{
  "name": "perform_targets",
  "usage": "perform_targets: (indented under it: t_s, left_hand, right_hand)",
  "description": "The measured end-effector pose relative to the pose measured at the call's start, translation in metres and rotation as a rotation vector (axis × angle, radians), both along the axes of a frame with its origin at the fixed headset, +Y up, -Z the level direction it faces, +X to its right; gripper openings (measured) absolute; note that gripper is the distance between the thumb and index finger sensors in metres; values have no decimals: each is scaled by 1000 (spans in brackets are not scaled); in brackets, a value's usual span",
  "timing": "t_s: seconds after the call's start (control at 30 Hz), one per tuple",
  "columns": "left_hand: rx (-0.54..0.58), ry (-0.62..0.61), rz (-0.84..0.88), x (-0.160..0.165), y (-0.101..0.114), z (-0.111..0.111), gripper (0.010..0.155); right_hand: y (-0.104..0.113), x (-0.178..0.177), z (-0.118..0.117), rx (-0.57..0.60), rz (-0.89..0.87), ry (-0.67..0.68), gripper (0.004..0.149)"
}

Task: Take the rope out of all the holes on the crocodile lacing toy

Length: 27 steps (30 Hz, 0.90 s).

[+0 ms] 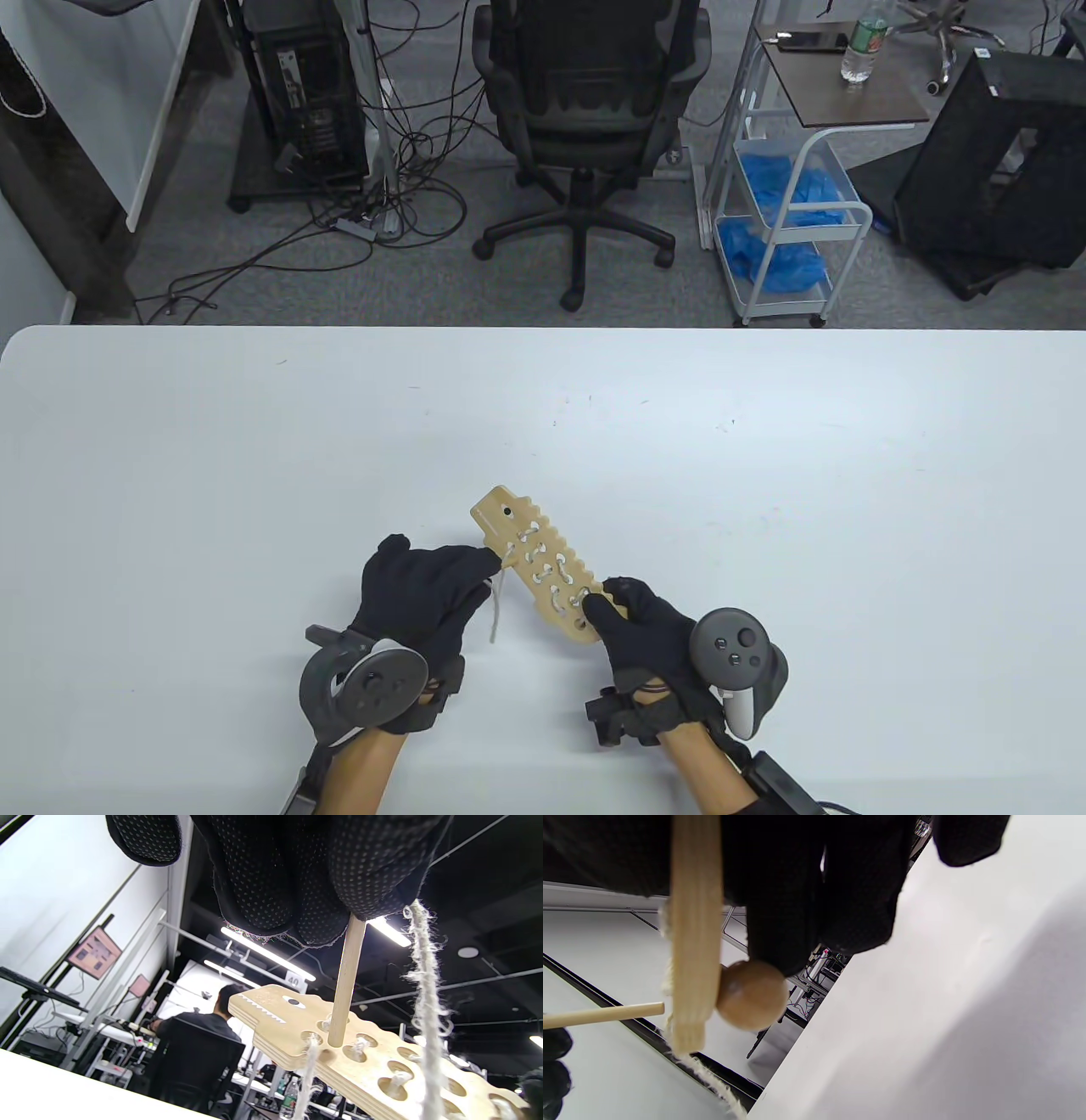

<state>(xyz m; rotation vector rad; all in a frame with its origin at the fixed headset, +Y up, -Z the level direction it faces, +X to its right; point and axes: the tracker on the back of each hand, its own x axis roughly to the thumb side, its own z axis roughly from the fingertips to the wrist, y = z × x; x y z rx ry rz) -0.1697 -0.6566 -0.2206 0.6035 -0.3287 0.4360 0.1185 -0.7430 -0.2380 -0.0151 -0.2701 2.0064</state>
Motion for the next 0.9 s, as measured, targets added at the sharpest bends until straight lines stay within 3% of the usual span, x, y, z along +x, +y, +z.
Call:
perform_targets:
  t_s: [0.23,0.9]
  left_hand:
    - [36,59,-79,1,1,2,41]
    - [-2,49,-165,6,-7,-4,42]
  right_hand:
    - [0,-1,0,0,4,5,43]
    - [-4,-7,-2,-10,-86,111,43]
